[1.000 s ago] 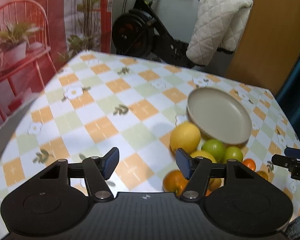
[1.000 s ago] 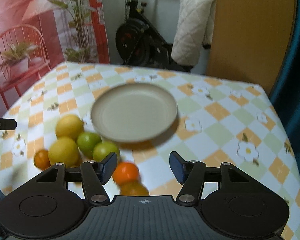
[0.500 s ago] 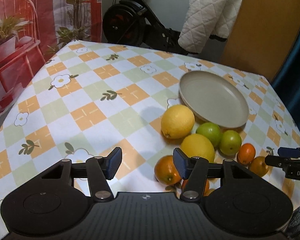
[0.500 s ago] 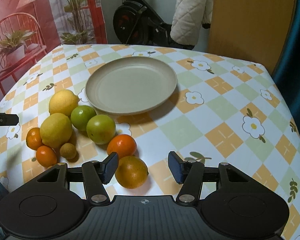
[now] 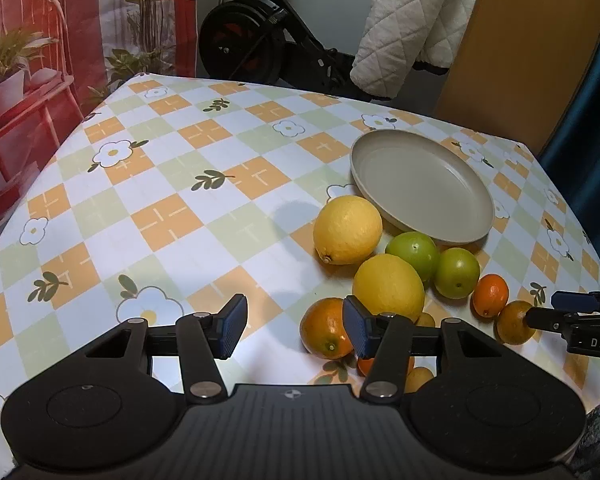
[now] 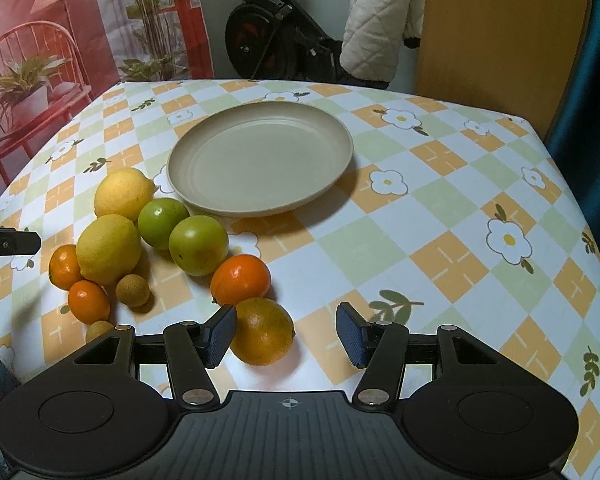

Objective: Organize fruits
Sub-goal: 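Move both grippers down toward the oranges beside the lemons, then close the right gripper on a dark orange while the left gripper grasps another orange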

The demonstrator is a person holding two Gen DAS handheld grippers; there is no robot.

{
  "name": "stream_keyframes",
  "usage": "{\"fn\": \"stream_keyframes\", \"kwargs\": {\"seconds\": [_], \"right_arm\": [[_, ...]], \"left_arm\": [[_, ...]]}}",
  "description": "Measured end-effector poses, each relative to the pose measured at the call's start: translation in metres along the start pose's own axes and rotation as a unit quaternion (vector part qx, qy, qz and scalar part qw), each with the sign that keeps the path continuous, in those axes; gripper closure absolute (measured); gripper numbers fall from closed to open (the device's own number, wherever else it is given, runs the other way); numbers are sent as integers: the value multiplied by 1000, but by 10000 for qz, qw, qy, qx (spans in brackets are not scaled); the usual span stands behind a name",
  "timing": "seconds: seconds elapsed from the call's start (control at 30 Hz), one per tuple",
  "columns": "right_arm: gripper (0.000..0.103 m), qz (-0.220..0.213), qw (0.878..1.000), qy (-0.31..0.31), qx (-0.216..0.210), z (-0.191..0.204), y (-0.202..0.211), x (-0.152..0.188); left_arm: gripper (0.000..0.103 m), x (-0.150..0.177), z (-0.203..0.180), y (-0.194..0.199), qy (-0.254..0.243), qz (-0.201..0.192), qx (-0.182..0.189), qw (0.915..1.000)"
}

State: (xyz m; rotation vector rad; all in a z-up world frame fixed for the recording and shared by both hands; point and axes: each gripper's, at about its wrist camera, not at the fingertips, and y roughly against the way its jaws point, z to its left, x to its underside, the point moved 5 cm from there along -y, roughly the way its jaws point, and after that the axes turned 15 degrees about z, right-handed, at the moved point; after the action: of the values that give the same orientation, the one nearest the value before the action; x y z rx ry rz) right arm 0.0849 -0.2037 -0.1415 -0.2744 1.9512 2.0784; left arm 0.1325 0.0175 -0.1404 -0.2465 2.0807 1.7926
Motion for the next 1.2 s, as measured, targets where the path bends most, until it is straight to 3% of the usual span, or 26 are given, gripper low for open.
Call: {"fn": "stream_keyframes", "kwargs": {"seconds": [0.87,1.07,1.2], "right_arm": [[51,253,9990,108,-344,14,-24,-5],[61,237,9992,24,-309,10,-28,-6],[62,219,9992,-3,-324,9,-28,-6]], "left_arm": [[47,5,-3,-12,-9,183,105,9998],[47,7,-5,-15,-55,243,137,9996],[47,7,-5,-19,-78,269,147,9995]]}}
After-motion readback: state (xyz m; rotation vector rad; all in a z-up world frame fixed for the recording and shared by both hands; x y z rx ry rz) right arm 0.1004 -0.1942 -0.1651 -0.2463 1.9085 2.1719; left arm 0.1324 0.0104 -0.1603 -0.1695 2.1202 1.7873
